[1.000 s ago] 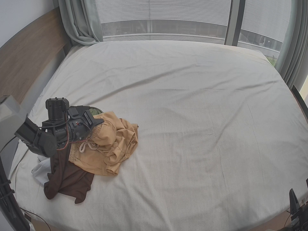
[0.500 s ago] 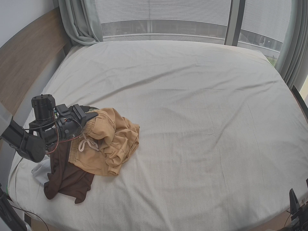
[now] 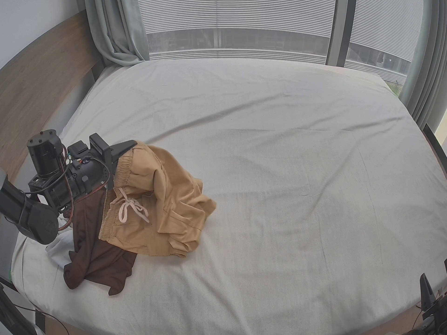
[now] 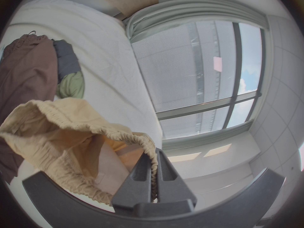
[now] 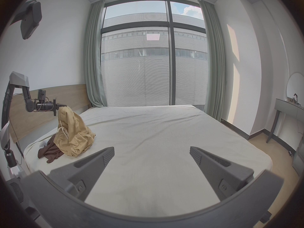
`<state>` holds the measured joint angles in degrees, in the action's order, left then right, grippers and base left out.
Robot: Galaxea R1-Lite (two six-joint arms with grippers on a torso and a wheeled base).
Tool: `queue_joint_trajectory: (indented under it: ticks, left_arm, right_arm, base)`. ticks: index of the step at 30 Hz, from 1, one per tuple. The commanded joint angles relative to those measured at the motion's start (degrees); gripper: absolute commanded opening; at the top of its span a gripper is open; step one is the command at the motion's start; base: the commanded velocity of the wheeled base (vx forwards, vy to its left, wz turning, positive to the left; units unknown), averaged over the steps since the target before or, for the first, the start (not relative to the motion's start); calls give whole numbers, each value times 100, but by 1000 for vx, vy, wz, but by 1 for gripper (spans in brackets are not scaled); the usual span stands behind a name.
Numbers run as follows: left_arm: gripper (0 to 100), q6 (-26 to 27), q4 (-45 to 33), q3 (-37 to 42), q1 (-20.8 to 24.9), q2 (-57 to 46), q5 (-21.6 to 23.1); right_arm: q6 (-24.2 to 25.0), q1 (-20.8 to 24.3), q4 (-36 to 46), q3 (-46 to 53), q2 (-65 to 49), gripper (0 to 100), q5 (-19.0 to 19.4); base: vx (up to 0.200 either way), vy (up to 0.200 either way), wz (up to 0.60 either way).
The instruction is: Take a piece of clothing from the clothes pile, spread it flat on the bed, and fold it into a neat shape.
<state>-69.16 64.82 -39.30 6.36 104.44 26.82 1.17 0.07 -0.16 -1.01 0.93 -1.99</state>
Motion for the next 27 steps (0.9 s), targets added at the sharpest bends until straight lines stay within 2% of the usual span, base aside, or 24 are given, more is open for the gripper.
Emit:
queue_joint_trajectory:
  ticks: [1,8,11,21,27]
  left_arm:
    - [0,-414,602,186,287,-81,-362]
    - [0,-704,725,195,401,-117,-458]
    - [0,-1091,734,169,489,-134,-476]
    - [0,-1284,708,265,998,-371,-590]
    - [0,-1785,681,274,1227,-653,-678]
  right_arm:
    - [6,1,-2,101,-93,100,-3]
    - [-3,-7,-2,101,-93,100,-3]
    - [-3,-7,-2,101,-93,100,-3]
    - [-3,1,-2,101,-93,100,-3]
    - [-12,-7,-2,101,-93,100,-3]
  base:
    - [0,0,0]
    - [0,0,0]
    - [0,0,0]
    - [0,0,0]
    - [0,0,0]
